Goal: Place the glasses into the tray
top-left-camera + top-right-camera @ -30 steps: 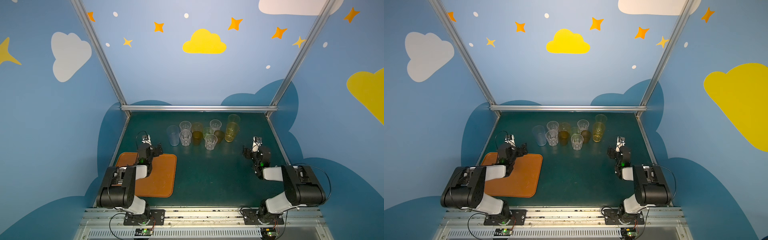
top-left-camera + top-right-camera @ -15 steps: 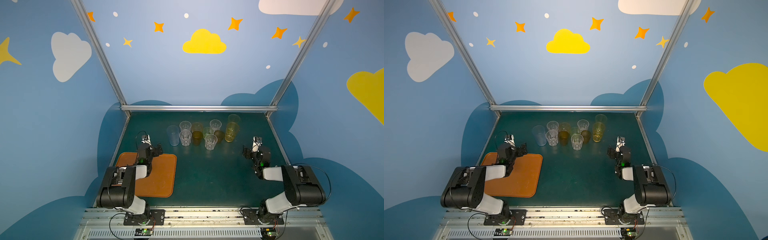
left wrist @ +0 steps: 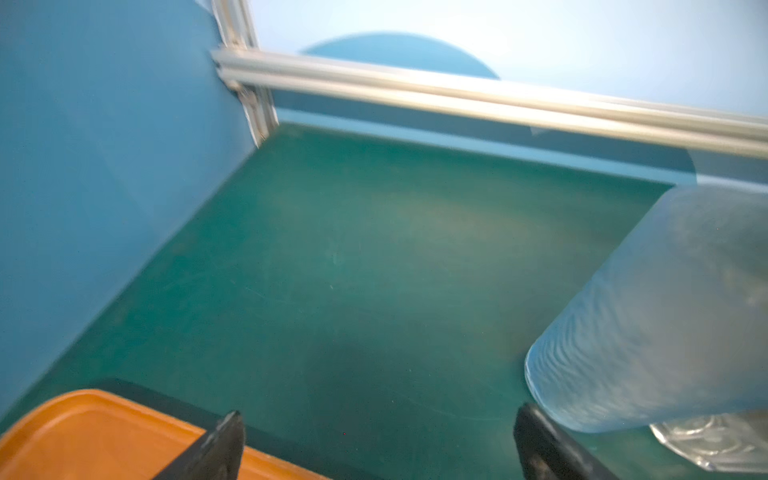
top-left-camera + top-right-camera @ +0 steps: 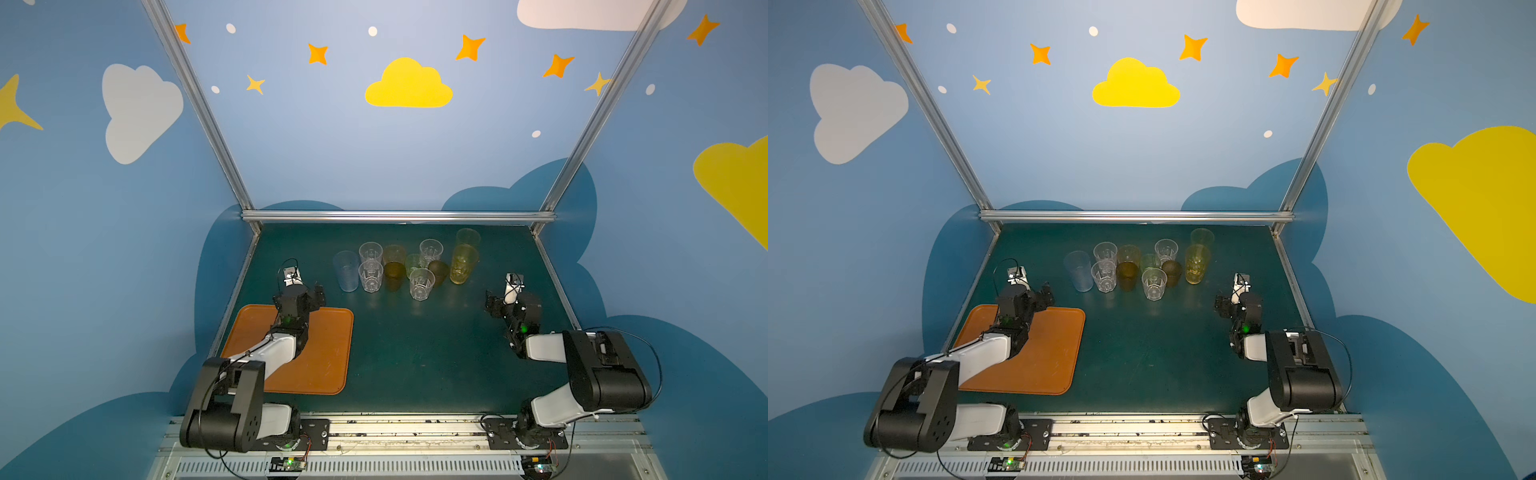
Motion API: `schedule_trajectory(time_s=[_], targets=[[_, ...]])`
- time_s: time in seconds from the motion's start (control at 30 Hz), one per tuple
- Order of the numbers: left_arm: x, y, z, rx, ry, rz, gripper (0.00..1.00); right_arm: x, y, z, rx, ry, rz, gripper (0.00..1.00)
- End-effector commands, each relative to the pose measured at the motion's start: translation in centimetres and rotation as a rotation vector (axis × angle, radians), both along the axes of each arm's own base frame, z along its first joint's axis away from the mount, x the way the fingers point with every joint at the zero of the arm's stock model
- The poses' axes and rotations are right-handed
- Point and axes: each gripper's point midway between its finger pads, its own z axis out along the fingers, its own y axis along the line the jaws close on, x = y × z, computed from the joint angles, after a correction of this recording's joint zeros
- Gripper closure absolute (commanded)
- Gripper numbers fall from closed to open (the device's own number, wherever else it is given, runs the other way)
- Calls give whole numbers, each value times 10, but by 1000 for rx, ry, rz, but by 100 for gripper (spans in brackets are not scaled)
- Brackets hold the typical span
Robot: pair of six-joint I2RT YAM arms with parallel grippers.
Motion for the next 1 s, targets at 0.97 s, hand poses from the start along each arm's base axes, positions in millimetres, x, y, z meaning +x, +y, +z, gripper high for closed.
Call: schedule_trajectory(time_s=[0.97], targets=[[-111,-112,32,-11,223,-129,0,-66,23,71,515,411,-163,10]])
